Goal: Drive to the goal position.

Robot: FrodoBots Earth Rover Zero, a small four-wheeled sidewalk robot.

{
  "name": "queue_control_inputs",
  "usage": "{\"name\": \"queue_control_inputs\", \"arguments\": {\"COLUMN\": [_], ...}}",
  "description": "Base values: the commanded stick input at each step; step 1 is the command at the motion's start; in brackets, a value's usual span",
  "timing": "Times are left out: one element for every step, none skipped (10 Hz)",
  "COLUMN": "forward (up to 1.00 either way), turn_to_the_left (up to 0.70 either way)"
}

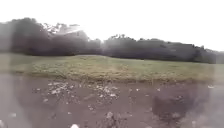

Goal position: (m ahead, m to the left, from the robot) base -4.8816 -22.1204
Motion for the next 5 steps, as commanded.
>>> {"name": "queue_control_inputs", "arguments": {"forward": [0.47,0.70,0.70,0.70,0.70], "turn_to_the_left": [-0.02,-0.35,-0.35,-0.35,-0.35]}}
